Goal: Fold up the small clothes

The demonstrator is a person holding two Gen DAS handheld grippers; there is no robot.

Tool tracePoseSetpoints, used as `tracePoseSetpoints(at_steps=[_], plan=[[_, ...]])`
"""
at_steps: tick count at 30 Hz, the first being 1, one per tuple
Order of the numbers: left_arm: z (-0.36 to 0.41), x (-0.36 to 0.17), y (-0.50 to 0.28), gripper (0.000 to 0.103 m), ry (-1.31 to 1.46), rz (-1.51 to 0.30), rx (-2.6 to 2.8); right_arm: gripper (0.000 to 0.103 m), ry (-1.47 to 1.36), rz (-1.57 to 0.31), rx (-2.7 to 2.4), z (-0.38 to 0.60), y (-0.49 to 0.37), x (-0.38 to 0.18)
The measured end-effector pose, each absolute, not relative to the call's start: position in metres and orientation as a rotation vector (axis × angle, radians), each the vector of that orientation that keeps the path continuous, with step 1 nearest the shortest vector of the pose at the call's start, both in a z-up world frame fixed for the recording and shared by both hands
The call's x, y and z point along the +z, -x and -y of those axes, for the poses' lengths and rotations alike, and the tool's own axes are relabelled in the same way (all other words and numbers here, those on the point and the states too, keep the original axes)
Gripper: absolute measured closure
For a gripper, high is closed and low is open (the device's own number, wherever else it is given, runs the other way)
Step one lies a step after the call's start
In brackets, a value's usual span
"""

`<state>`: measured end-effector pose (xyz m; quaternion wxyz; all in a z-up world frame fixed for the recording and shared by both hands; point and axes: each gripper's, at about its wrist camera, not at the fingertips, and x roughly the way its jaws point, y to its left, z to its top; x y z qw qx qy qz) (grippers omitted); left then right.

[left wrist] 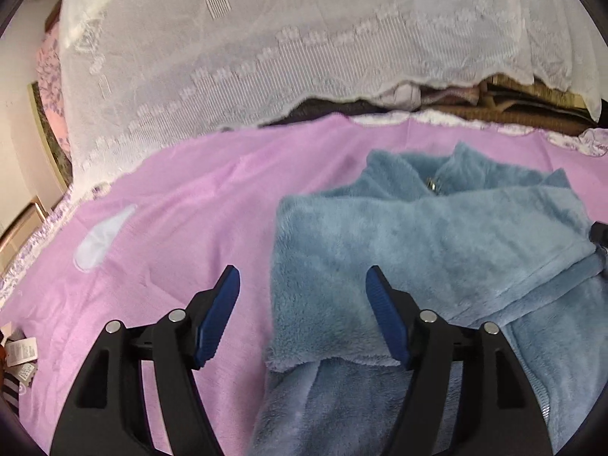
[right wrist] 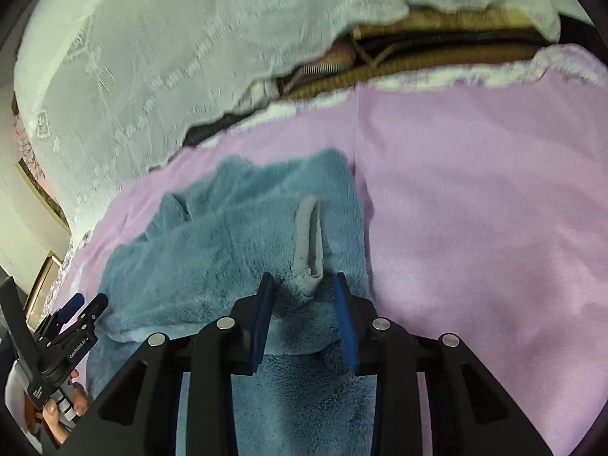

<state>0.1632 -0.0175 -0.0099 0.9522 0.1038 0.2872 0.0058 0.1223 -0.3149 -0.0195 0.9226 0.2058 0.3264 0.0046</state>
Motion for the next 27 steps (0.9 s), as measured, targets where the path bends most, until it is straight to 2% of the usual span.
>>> tracePoseSetpoints(at_steps=[4, 11, 19, 23, 27], plan=[[0.023, -0.002, -0.153, 0.036, -0.233, -0.508, 0.034, 0.069, -0.372, -0.602, 0.029, 0.304, -0.114, -0.002], [0.022, 0.006, -0.146, 0.036, -0.229, -0.439, 0.069, 0.07, -0.267, -0.596, 0.044, 0.286, -0.111, 0.003], [0.022, 0.006, -0.145, 0.036, -0.229, -0.432, 0.066, 0.069, -0.271, -0.63, 0.047, 0.284, -0.118, -0.002], [0.023, 0.006, -0.144, 0.036, -0.229, -0.431, 0.067, 0.064, -0.263, -0.683, 0.039, 0.283, -0.125, -0.011], [0.022, 0.005, -0.143, 0.036, -0.227, -0.428, 0.069, 0.063, -0.287, -0.733, 0.043, 0.285, -0.131, -0.021]])
